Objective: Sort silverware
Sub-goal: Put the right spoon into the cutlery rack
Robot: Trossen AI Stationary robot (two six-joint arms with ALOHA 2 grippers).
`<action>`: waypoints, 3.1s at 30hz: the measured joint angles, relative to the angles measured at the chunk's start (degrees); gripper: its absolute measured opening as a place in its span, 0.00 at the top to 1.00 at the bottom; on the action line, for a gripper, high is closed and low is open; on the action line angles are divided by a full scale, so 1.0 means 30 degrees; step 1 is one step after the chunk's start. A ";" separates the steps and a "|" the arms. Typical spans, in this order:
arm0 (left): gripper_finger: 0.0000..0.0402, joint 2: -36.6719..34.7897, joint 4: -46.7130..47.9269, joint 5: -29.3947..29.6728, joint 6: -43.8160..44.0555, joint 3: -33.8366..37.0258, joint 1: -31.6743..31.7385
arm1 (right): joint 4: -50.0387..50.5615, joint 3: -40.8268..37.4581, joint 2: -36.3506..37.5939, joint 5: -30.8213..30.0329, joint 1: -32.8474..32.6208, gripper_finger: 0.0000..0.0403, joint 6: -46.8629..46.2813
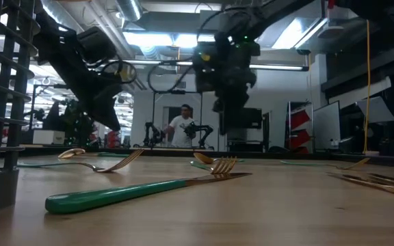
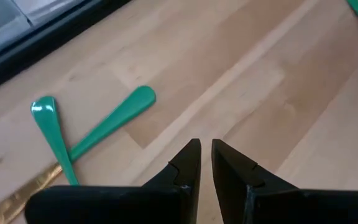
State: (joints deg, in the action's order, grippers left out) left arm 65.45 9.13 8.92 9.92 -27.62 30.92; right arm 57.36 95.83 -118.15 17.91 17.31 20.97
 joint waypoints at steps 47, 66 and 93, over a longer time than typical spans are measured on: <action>0.92 -0.0015 0.0305 0.0011 -0.1962 0.0000 0.0000 | -0.4274 0.0022 -0.2630 -0.9930 -0.3725 0.77 -0.2664; 0.92 -0.0015 0.0245 0.0013 -0.1887 0.0000 -0.0058 | -0.5392 0.0096 -0.3700 -1.0244 -0.3412 0.87 -0.1879; 0.92 -0.0015 0.0233 0.0011 -0.1816 0.0000 -0.0058 | -0.3648 0.1076 -0.3825 -1.0097 -0.3397 0.95 -0.1340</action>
State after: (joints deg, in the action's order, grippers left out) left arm 65.41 9.82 8.95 4.47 -27.62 30.74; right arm 46.41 99.06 -129.62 -12.38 7.12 16.95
